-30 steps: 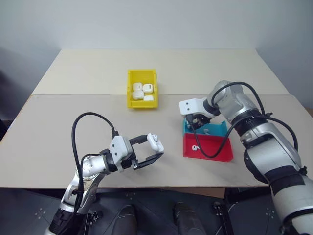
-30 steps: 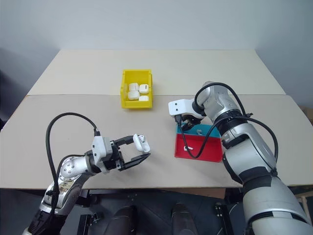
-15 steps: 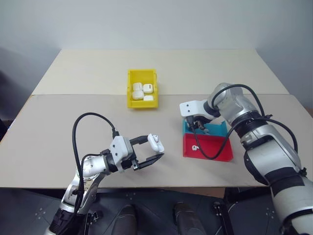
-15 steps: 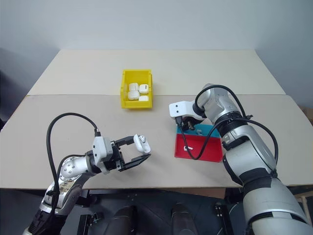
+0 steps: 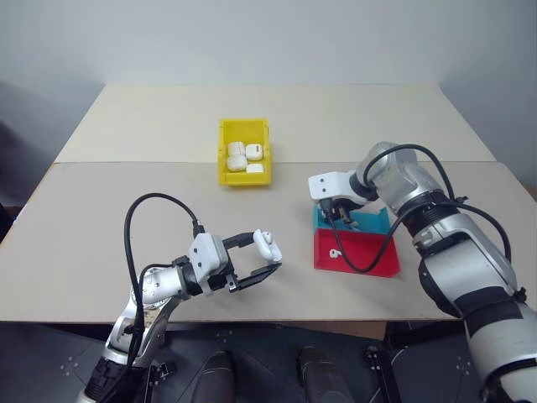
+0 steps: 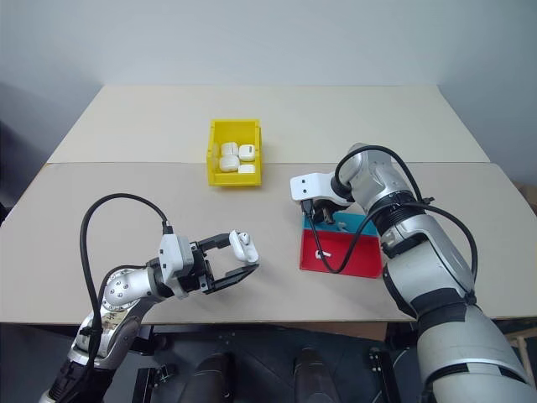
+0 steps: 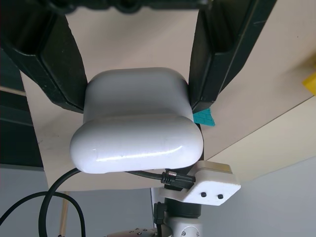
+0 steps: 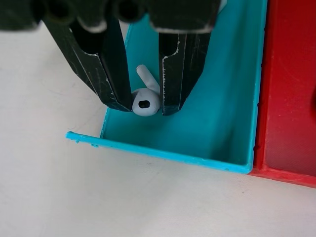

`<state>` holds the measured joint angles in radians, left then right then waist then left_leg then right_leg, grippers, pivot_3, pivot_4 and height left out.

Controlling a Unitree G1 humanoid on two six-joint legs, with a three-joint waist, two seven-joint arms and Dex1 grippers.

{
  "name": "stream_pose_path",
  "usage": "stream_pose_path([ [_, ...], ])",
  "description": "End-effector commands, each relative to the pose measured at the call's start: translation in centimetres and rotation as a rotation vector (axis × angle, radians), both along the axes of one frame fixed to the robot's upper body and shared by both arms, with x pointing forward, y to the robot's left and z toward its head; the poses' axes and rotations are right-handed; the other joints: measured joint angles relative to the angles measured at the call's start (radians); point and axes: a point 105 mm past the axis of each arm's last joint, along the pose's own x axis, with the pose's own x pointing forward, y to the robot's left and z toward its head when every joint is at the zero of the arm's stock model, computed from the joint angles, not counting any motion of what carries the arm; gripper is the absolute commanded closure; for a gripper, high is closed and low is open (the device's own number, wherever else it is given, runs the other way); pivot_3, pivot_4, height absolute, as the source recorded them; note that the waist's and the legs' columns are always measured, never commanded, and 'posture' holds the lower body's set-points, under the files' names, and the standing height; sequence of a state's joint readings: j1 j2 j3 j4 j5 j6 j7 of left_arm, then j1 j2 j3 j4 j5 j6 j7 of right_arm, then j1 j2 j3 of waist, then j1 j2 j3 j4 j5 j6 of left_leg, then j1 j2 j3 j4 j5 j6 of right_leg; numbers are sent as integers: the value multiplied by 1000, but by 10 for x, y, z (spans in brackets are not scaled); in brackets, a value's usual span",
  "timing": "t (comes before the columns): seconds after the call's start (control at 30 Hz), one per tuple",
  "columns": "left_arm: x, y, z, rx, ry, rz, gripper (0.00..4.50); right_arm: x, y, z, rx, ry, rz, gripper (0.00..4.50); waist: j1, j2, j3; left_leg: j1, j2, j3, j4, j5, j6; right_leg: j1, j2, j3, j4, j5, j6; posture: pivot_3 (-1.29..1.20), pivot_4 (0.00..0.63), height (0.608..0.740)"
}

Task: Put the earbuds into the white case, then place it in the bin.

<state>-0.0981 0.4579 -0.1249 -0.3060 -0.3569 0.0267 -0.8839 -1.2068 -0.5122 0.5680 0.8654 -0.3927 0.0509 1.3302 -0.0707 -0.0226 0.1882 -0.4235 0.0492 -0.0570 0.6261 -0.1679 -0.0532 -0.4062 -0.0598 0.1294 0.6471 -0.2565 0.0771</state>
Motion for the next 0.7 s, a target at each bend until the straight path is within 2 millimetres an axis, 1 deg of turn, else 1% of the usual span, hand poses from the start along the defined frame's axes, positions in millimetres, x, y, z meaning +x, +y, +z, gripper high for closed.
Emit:
stream_pose_path([
  [0.03, -4, -4, 11, -19, -43, -20, 1713, 0, -2, 15, 33, -37, 4, 3650, 0, 0, 0, 0, 0, 0, 0, 0, 0, 0, 0, 0, 0, 0, 0, 0, 150, 740],
  [0.1, -3, -4, 12, -21, -44, -22, 1713, 0, -3, 19, 46, -47, 4, 3650, 0, 0, 0, 0, 0, 0, 0, 0, 0, 0, 0, 0, 0, 0, 0, 0, 150, 740],
  [0.13, -3, -4, 14, -25, -47, -23, 1713, -1, -4, 25, 69, -61, -2, 3650, 1, 0, 0, 0, 0, 0, 0, 0, 0, 0, 0, 0, 0, 0, 0, 0, 150, 740],
  [0.23, -2, -6, 21, -38, -63, -41, 1713, -7, -10, 56, 173, -123, -21, 3650, 3, 0, 0, 0, 0, 0, 0, 0, 0, 0, 0, 0, 0, 0, 0, 0, 150, 740],
  [0.33, -2, -10, 30, -51, -88, -73, 1713, -23, -16, 89, 320, -182, -47, 3650, 12, 0, 0, -1, 0, -1, 0, 0, 0, 0, 0, -1, 0, 0, 0, 0, 150, 740],
  [0.43, -3, -17, 44, -82, -108, -117, 1713, -51, -22, 124, 536, -226, -64, 3650, 15, 0, 0, -1, 0, -1, 0, 0, 0, 0, 0, -1, -1, 0, 0, 0, 150, 740],
  [0.53, -2, -24, 56, -111, -124, -162, 1713, -84, -22, 154, 781, -236, -44, 3650, 20, 0, 0, -1, 0, -2, 0, 0, 0, 1, 0, -2, -1, 0, 0, 0, 150, 740],
  [0.57, -2, -27, 59, -121, -130, -179, 1713, -98, -21, 165, 892, -227, -23, 3650, 20, 0, 0, -1, 0, -2, 1, 0, 0, 1, 0, -2, -1, 0, 1, 0, 150, 740],
  [0.63, -1, -32, 66, -135, -135, -216, 1713, -124, -21, 180, 1059, -206, 9, 3650, 20, 0, 0, -1, 0, -2, 1, 0, 0, 1, 0, -2, 0, -1, 1, 0, 150, 740],
  [0.7, 0, -39, 71, -153, -141, -252, 1713, -148, -23, 185, 1182, -176, 51, 3650, 25, 0, 0, 0, 0, -3, 2, 0, 0, 3, 0, -2, 0, -1, 2, 0, 150, 740],
])
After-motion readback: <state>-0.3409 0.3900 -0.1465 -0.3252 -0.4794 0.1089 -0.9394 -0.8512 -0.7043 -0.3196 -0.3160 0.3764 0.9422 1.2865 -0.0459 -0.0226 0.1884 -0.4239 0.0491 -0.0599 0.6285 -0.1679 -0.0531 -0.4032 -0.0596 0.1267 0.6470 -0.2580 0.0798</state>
